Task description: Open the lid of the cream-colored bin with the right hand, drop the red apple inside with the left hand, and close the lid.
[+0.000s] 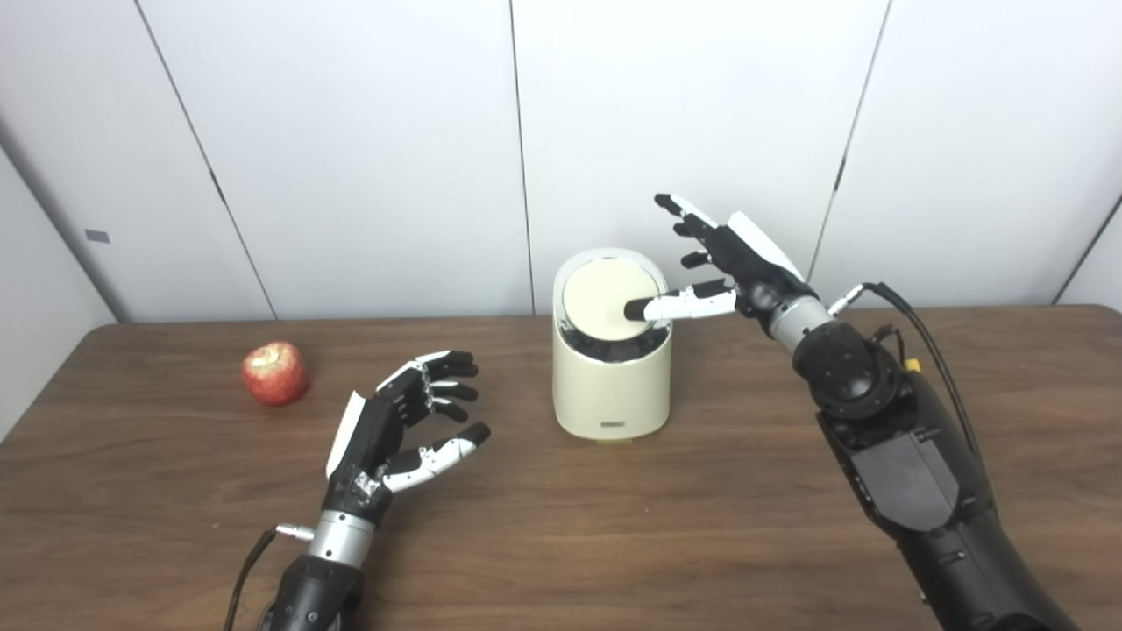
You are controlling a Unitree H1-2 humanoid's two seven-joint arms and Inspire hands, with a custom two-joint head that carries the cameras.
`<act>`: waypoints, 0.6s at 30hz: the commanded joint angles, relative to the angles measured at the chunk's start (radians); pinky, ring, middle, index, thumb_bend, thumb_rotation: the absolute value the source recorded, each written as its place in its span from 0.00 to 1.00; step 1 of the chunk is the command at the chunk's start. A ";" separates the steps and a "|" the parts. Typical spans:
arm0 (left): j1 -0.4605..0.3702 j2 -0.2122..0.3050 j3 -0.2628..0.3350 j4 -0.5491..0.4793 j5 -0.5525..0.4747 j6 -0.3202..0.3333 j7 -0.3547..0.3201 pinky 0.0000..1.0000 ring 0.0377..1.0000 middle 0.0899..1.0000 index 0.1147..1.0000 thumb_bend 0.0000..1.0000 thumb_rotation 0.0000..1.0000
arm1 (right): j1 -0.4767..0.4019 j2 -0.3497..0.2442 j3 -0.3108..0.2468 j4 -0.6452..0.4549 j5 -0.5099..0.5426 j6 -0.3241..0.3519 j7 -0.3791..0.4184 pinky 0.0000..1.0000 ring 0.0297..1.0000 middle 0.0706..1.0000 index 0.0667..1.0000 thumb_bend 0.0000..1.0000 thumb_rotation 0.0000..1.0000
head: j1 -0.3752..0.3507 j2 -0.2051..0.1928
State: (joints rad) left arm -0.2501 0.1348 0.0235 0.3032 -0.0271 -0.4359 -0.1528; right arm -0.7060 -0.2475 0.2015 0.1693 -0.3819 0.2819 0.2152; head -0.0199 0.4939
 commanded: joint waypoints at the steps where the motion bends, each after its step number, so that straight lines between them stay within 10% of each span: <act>1: 0.047 -0.028 -0.015 0.054 0.005 -0.011 0.014 0.55 0.63 0.71 0.73 0.63 0.08 | -0.065 -0.006 0.005 -0.010 0.000 -0.011 0.010 0.88 0.99 1.00 0.99 0.78 0.39 | -0.001 0.001; 18: 0.049 -0.030 -0.019 0.050 0.015 -0.014 0.017 0.55 0.63 0.71 0.73 0.62 0.07 | -0.111 0.018 0.066 0.067 -0.097 -0.026 -0.013 0.91 0.96 0.97 0.97 0.86 0.47 | 0.004 0.006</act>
State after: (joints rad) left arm -0.2509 0.1345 0.0204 0.3029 -0.0230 -0.4359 -0.1520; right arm -0.7511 -0.2264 0.2702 0.2539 -0.4683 0.2812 0.2313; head -0.0153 0.4985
